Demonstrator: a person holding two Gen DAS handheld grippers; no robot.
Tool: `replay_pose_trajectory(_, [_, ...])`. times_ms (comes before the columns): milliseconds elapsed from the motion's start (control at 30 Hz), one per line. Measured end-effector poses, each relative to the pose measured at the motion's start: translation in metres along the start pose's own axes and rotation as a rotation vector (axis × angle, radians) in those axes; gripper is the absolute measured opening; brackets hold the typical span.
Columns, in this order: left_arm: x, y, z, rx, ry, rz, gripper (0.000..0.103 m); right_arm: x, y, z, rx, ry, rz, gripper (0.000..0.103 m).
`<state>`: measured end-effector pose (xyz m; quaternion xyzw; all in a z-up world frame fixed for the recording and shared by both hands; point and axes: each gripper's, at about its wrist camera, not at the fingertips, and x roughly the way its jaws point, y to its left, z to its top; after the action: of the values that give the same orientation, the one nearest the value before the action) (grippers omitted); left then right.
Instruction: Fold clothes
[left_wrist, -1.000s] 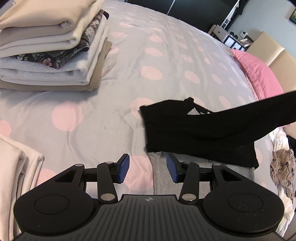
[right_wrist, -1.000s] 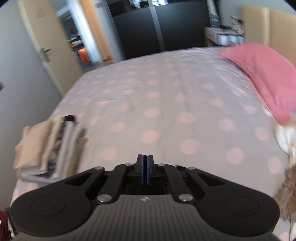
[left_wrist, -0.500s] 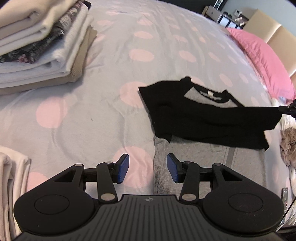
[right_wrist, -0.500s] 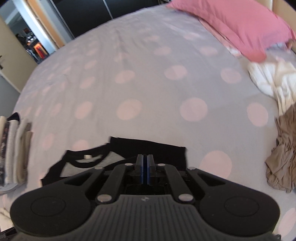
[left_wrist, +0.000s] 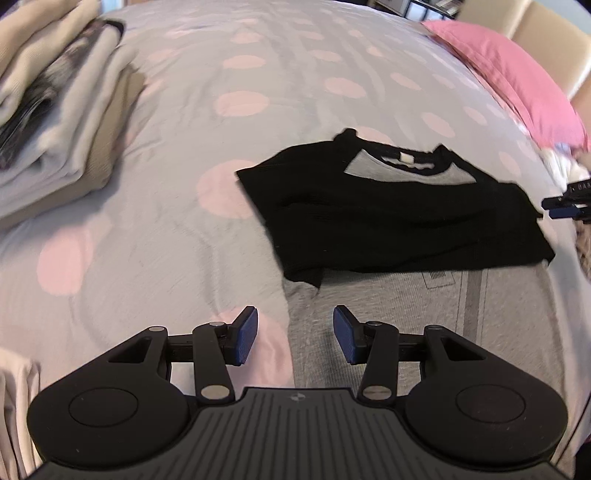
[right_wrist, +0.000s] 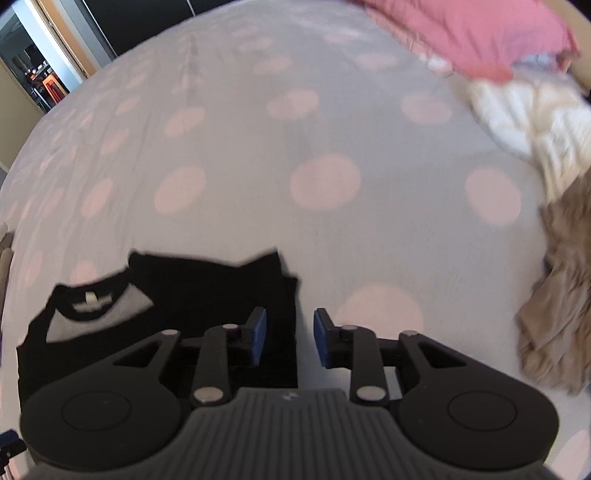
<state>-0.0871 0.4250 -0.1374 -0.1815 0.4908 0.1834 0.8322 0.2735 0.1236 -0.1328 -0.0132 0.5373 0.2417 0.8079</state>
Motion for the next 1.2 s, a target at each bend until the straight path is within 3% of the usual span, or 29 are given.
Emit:
replay_pose_trajectory(133, [0.009, -0.016, -0.001, 0.1, -0.005, 0.033, 0.048, 0.014, -0.008, -0.01, 0.035, 0.024, 0.055, 0.031])
replay_pose_trajectory(200, [0.014, -0.021, -0.002, 0.148, -0.011, 0.045, 0.048, 0.017, -0.008, -0.01, 0.034, 0.017, 0.079, 0.02])
replay_pose_trajectory(267, [0.019, -0.025, -0.003, 0.187, -0.023, 0.064, 0.048, 0.017, -0.006, -0.009, 0.026, 0.005, 0.084, 0.017])
replay_pose_trajectory(433, [0.031, -0.026, 0.004, 0.208, -0.055, 0.139, 0.046, 0.009, -0.002, -0.007, 0.024, -0.012, 0.097, 0.013])
replay_pose_trajectory(567, [0.034, -0.018, 0.012, 0.139, -0.048, 0.106, 0.011, -0.004, 0.001, -0.007, 0.02, -0.032, 0.098, 0.011])
replay_pose_trajectory(667, [0.024, -0.016, 0.011, 0.14, -0.052, 0.107, 0.006, -0.019, 0.0, -0.006, 0.014, -0.053, 0.074, 0.009])
replay_pose_trajectory(733, [0.021, -0.009, 0.007, 0.131, -0.04, 0.094, 0.006, -0.026, -0.003, -0.007, 0.015, -0.049, 0.051, 0.009])
replay_pose_trajectory(900, [0.027, 0.009, -0.001, 0.082, -0.016, 0.075, 0.006, -0.008, -0.01, -0.031, -0.004, 0.056, 0.016, 0.009])
replay_pose_trajectory(1067, [0.028, 0.009, 0.0, 0.102, 0.002, 0.071, 0.01, 0.013, -0.018, -0.044, -0.016, 0.072, 0.004, 0.009])
replay_pose_trajectory(1133, [0.025, 0.013, -0.001, 0.091, 0.01, 0.068, 0.018, 0.012, -0.021, -0.044, -0.008, 0.07, 0.008, 0.014])
replay_pose_trajectory(1200, [0.021, 0.017, -0.002, 0.075, 0.02, 0.066, 0.026, 0.005, -0.02, -0.047, -0.022, 0.07, 0.001, 0.028])
